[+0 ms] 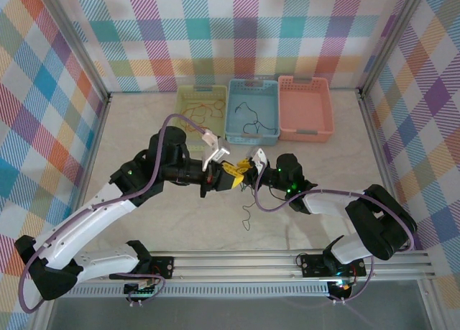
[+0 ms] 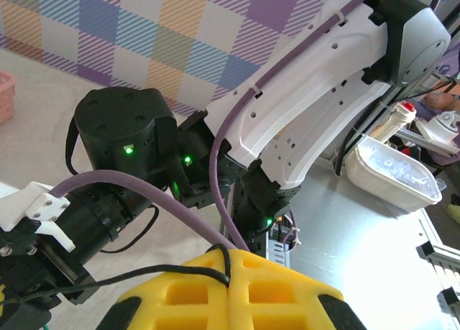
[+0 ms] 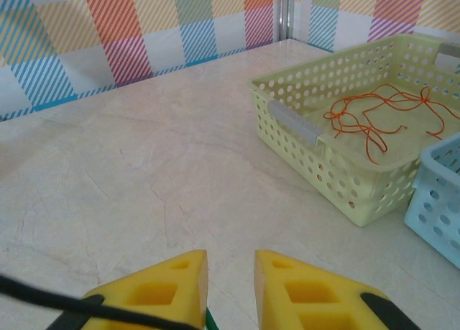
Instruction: Untangle the cables
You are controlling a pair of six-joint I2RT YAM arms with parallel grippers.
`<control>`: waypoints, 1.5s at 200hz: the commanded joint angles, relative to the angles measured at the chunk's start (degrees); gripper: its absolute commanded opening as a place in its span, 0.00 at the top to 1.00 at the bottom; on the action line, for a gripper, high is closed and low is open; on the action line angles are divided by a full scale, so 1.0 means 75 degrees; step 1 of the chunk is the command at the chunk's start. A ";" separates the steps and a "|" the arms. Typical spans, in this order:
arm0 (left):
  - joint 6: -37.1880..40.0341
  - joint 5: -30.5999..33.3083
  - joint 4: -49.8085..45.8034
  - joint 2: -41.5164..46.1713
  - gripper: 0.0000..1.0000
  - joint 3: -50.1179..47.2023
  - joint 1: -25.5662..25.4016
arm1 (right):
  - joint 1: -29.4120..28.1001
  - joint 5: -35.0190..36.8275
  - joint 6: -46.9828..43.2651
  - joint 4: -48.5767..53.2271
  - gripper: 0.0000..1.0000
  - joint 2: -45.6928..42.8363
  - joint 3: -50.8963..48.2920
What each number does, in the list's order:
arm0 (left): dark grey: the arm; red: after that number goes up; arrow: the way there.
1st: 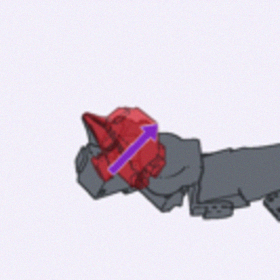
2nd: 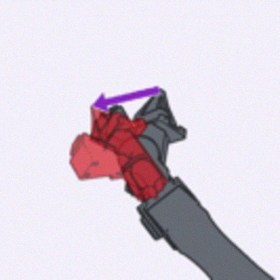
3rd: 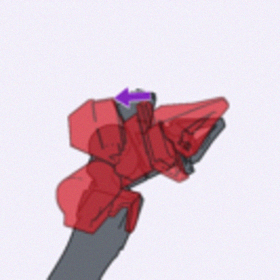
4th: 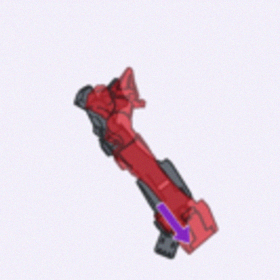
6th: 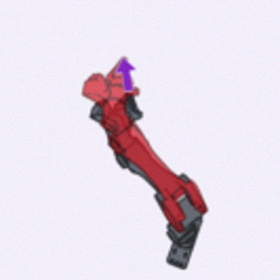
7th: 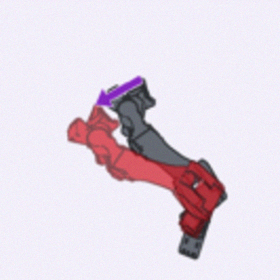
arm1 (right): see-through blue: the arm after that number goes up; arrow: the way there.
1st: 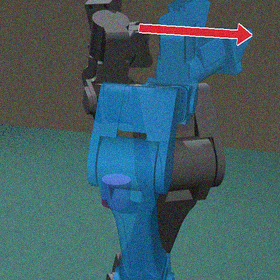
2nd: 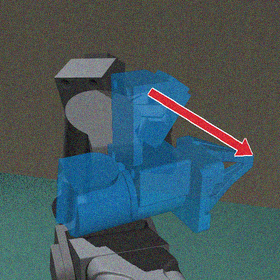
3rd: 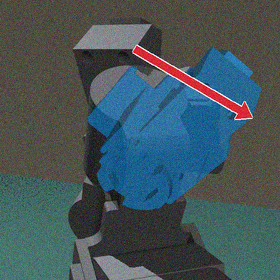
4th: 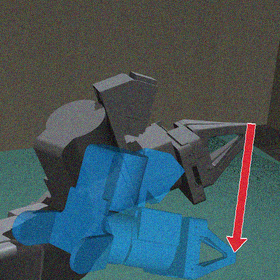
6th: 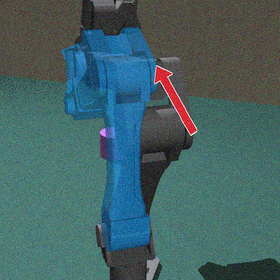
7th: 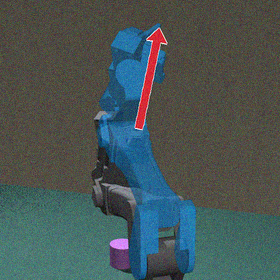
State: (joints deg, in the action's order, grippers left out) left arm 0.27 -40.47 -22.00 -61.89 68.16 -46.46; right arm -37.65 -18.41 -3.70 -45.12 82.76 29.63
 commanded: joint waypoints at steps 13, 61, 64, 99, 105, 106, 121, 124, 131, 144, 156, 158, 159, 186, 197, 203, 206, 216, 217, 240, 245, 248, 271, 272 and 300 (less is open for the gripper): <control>-0.0198 -0.0302 -0.0063 0.0238 1.00 0.0616 -0.0169 | -0.0030 0.0182 0.0044 0.0210 0.75 0.0132 0.0191; -0.0337 -0.0311 -0.0375 0.0126 1.00 0.1453 -0.0173 | -0.0022 0.0308 0.0078 0.0321 0.75 0.0183 0.0251; -0.0351 -0.0301 -0.0394 0.0118 1.00 0.1503 -0.0170 | -0.0028 0.0321 0.0073 0.0326 0.75 0.0186 0.0253; -0.0521 -0.0171 -0.0547 0.0026 1.00 0.2122 -0.0173 | -0.0028 0.0428 0.0084 0.0448 0.75 0.0203 0.0303; -0.0539 -0.0182 -0.0537 0.0012 1.00 0.2194 -0.0172 | -0.0030 0.0450 0.0084 0.0470 0.75 0.0203 0.0304; -0.0540 -0.0182 -0.0536 0.0013 1.00 0.2207 -0.0176 | -0.0031 0.0451 0.0084 0.0472 0.75 0.0203 0.0309; -0.0546 -0.0126 -0.0580 -0.0044 1.00 0.2338 -0.0183 | -0.0029 0.0475 0.0085 0.0485 0.75 0.0205 0.0314; -0.0554 -0.0114 -0.0582 -0.0046 1.00 0.2349 -0.0172 | -0.0031 0.0475 0.0084 0.0485 0.75 0.0204 0.0317; -0.0575 -0.0105 -0.0587 -0.0068 1.00 0.2396 -0.0176 | -0.0028 0.0492 0.0081 0.0495 0.75 0.0203 0.0315; -0.0588 -0.0049 -0.0569 -0.0073 1.00 0.2420 -0.0170 | -0.0028 0.0516 0.0084 0.0503 0.75 0.0203 0.0321; -0.0611 -0.0029 -0.0556 -0.0069 1.00 0.2410 -0.0182 | -0.0022 0.0544 0.0083 0.0520 0.75 0.0204 0.0316; -0.0611 -0.0030 -0.0550 -0.0069 1.00 0.2414 -0.0175 | -0.0029 0.0551 0.0084 0.0520 0.75 0.0203 0.0316; -0.0611 -0.0030 -0.0548 -0.0069 1.00 0.2411 -0.0178 | -0.0030 0.0554 0.0084 0.0520 0.74 0.0198 0.0321; -0.0693 0.0109 -0.0446 0.0021 1.00 0.2271 -0.0171 | -0.0030 0.0845 0.0084 0.0673 0.74 0.0203 0.0350; -0.0736 0.0197 -0.0419 0.0059 1.00 0.2233 -0.0179 | -0.0028 0.1041 0.0086 0.0752 0.74 0.0201 0.0362; -0.0751 0.0246 -0.0420 0.0074 1.00 0.2222 -0.0177 | -0.0020 0.1153 0.0088 0.0775 0.74 0.0192 0.0364; -0.0760 0.0270 -0.0430 0.0083 1.00 0.2209 -0.0180 | -0.0019 0.1216 0.0096 0.0784 0.74 0.0192 0.0362; -0.0781 0.0369 -0.0441 0.0119 1.00 0.2181 -0.0173 | -0.0013 0.1458 0.0121 0.0861 0.73 0.0180 0.0362; -0.0790 0.0386 -0.0447 0.0125 1.00 0.2177 -0.0171 | -0.0010 0.1470 0.0126 0.0872 0.73 0.0180 0.0362; -0.0870 0.0624 -0.0453 0.0224 1.00 0.2095 -0.0172 | 0.0079 0.2091 0.0278 0.1122 0.72 0.0180 0.0400; -0.0900 0.0712 -0.0453 0.0252 1.00 0.2087 -0.0180 | 0.0109 0.2195 0.0336 0.1142 0.72 0.0180 0.0413; -0.0913 0.0770 -0.0448 0.0270 1.00 0.2079 -0.0172 | 0.0124 0.2246 0.0357 0.1142 0.72 0.0180 0.0410; -0.1058 0.1223 -0.0413 0.0425 1.00 0.1998 -0.0179 | 0.0270 0.2517 0.0580 0.1464 0.71 0.0209 0.0438; -0.1069 0.1253 -0.0416 0.0430 1.00 0.1998 -0.0174 | 0.0272 0.2527 0.0584 0.1478 0.72 0.0212 0.0441; -0.1244 0.1804 -0.0256 0.0762 1.00 0.1975 -0.0170 | 0.0354 0.2815 0.0751 0.1810 0.71 0.0285 0.0550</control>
State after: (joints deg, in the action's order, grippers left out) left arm -6.96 -31.59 -25.78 -59.13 83.66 -46.83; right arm -35.55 -0.58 -0.43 -34.39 83.94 31.68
